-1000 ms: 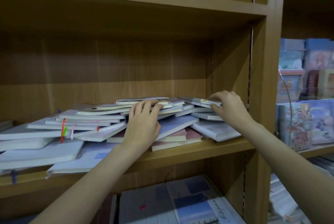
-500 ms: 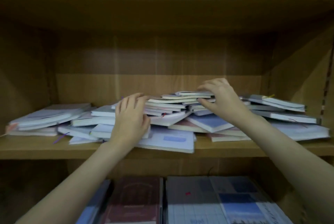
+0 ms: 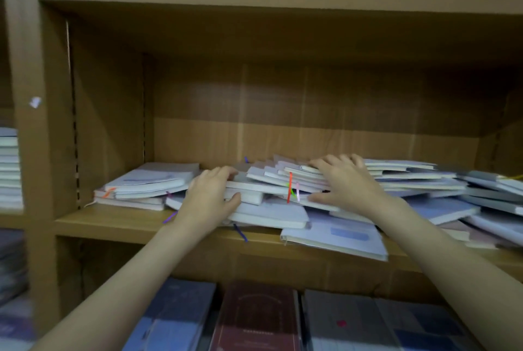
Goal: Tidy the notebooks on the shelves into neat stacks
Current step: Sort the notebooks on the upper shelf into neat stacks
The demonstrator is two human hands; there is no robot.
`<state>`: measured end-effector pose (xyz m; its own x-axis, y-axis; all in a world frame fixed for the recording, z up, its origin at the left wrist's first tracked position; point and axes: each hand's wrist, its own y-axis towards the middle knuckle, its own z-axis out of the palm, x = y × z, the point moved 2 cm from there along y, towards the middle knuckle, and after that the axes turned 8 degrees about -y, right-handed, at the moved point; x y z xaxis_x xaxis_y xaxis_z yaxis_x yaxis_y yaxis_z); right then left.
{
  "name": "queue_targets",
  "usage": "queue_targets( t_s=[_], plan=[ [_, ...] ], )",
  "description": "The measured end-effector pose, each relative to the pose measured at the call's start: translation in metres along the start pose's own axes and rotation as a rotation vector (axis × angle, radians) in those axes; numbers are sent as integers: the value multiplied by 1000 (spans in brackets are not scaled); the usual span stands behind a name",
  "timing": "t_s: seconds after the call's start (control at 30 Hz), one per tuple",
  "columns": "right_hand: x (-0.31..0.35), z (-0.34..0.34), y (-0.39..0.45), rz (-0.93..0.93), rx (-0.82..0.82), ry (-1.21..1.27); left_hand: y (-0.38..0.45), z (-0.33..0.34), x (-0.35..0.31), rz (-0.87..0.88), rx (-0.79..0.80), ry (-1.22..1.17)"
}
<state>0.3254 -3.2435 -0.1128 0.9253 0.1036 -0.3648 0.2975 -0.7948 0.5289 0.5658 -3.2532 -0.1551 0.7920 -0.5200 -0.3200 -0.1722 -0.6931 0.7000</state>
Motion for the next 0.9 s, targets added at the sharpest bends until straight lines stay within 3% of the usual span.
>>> queue_targets(
  t_s=[0.43, 0.6, 0.8, 0.9],
  plan=[
    [2, 2, -4, -19, -48, -74, 11, 11, -15, 88, 25, -112],
    [5, -9, 4, 1, 30, -5, 6, -4, 3, -37, -6, -58],
    [43, -26, 17, -128, -194, 112, -12, -24, 38, -126, -86, -70],
    [66, -26, 25, -250, -158, 109, -24, -33, 59, -159, -93, -41]
  ],
)
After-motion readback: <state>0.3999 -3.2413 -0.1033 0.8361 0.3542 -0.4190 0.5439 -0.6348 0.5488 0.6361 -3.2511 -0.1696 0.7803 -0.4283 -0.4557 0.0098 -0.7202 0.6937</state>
